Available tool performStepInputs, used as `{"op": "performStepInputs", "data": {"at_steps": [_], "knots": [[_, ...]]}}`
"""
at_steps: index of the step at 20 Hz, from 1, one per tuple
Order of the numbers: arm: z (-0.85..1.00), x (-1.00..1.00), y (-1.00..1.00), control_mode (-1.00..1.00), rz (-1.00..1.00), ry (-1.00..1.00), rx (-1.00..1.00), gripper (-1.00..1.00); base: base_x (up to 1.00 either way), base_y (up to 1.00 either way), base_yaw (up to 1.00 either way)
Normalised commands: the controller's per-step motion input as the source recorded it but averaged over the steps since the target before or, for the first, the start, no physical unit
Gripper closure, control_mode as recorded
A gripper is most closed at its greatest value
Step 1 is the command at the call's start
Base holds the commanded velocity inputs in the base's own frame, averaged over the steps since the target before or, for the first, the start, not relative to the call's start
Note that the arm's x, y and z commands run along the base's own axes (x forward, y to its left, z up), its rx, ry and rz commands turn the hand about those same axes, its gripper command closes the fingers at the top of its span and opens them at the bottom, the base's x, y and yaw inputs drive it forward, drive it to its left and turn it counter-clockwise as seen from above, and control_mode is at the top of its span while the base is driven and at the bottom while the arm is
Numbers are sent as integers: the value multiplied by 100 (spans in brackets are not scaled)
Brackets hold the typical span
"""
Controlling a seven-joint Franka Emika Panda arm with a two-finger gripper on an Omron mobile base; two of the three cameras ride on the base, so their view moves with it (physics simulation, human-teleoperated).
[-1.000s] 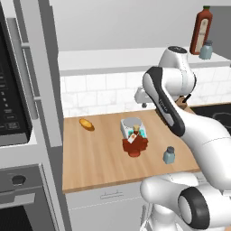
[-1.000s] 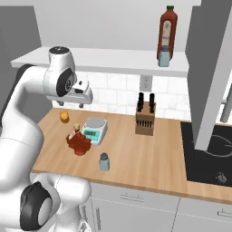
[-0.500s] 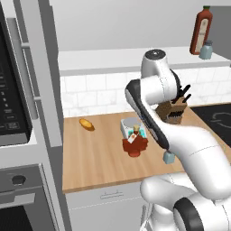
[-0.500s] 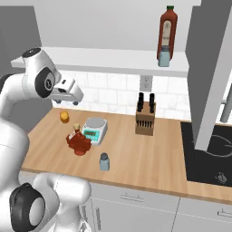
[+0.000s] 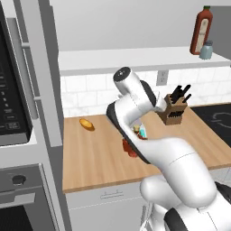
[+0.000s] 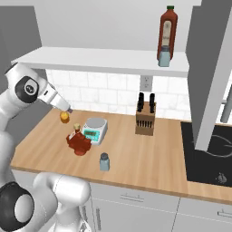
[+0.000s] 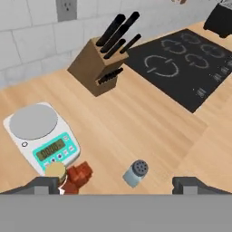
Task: Put the shaker and condiment bottle from the counter next to their counterparts in the cabinet.
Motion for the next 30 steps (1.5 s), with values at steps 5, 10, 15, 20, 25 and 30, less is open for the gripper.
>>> {"op": "performStepInputs", "data": {"at_steps": [5, 10, 15, 20, 25, 30], "knots": [[-23, 1, 8, -100, -50, -8, -5, -100, 0, 0, 0], [-18, 0, 18, -100, -47, -11, -4, -100, 0, 0, 0], [-1, 0, 20, -100, -21, -14, -3, -100, 0, 0, 0], [-20, 0, 11, -100, -18, -30, -11, -100, 0, 0, 0], [-21, -2, -6, -100, -1, 2, -16, -100, 0, 0, 0], [-28, 0, -9, -100, 0, 2, -19, -100, 0, 0, 0]]}}
